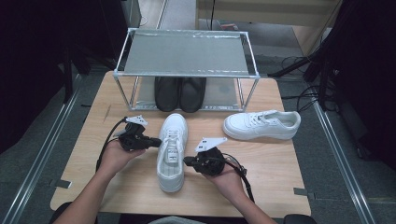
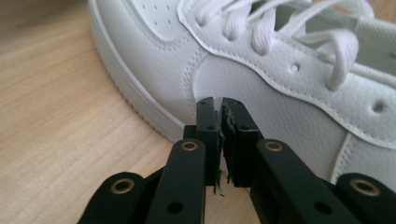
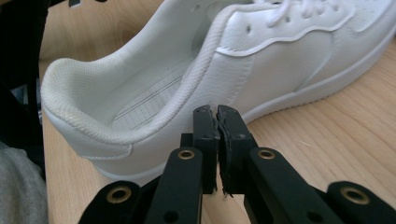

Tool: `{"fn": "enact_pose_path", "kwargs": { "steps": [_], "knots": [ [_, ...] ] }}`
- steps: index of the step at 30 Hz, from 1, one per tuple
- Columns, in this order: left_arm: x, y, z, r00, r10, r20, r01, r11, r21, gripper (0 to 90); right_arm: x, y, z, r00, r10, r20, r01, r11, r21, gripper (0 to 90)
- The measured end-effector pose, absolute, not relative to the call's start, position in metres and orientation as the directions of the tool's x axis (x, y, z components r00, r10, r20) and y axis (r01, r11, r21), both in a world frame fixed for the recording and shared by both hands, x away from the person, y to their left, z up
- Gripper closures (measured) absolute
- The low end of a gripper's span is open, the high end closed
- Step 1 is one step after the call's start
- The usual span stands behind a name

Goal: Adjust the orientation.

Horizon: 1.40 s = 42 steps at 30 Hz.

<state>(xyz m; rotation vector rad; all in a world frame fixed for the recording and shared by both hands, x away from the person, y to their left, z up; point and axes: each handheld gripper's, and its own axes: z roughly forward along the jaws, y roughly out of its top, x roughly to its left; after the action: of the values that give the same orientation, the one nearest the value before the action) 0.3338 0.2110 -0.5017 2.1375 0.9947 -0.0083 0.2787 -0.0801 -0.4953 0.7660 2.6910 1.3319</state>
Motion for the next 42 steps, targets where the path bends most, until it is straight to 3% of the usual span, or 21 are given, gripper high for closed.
{"fn": "enact_pose_path", "kwargs": {
  "steps": [4,10,21,42],
  "knots": [
    [0.334,0.209,-0.496,0.714,0.639,-0.286,0.641,-0.433,0.634,79.9,0.283,-0.096,-0.490,-0.860,0.469,0.203,0.439,0.474,0.763,82.4],
    [0.332,0.210,-0.487,0.730,0.623,-0.282,0.626,-0.444,0.641,65.3,0.292,-0.121,-0.486,-0.837,0.495,0.233,0.474,0.444,0.761,73.2],
    [0.329,0.215,-0.479,0.746,0.603,-0.282,0.604,-0.436,0.667,46.0,0.300,-0.150,-0.481,-0.809,0.550,0.205,0.477,0.412,0.776,64.2],
    [0.330,0.214,-0.485,0.743,0.615,-0.262,0.607,-0.457,0.649,39.3,0.320,-0.217,-0.466,-0.702,0.683,0.201,0.528,0.310,0.791,60.1]
  ]
}}
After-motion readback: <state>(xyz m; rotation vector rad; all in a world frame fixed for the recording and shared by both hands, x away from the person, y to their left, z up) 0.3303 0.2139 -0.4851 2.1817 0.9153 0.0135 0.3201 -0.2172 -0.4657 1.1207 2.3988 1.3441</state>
